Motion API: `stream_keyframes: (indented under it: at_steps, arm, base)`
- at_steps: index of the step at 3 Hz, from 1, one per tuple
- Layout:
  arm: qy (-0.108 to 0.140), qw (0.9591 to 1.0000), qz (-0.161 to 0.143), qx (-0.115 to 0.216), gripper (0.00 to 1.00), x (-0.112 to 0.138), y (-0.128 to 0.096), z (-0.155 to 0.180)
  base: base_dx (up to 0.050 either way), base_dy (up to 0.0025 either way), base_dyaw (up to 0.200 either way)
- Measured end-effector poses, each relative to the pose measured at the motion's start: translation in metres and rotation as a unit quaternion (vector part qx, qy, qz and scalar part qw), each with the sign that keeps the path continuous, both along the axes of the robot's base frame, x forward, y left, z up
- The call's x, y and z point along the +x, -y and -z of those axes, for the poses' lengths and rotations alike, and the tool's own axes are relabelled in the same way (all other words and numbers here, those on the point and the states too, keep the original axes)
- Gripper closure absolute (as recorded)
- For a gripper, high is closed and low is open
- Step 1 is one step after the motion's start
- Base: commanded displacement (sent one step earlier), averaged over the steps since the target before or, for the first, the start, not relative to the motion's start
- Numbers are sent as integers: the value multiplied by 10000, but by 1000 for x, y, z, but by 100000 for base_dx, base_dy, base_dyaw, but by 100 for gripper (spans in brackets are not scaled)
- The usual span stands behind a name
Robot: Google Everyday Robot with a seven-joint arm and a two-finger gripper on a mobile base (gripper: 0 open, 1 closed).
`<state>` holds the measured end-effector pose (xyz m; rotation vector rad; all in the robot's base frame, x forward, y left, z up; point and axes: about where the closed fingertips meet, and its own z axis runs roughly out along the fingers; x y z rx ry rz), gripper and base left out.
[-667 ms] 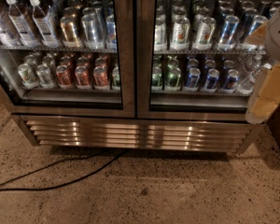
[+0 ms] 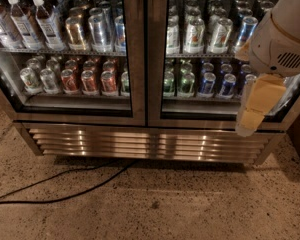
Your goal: Open left fridge door
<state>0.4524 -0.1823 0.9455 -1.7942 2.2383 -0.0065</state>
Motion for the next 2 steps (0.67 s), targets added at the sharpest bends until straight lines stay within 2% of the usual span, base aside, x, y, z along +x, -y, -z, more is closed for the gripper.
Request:
stream_keyframes:
  at_steps: [1,2]
  arm:
    - [-542,9967,-492,351,0,13,-75,45]
    - [-930,9834,-958,1226,0,25,-126,67]
  base:
    - [0,0,0]
    - [0,0,0]
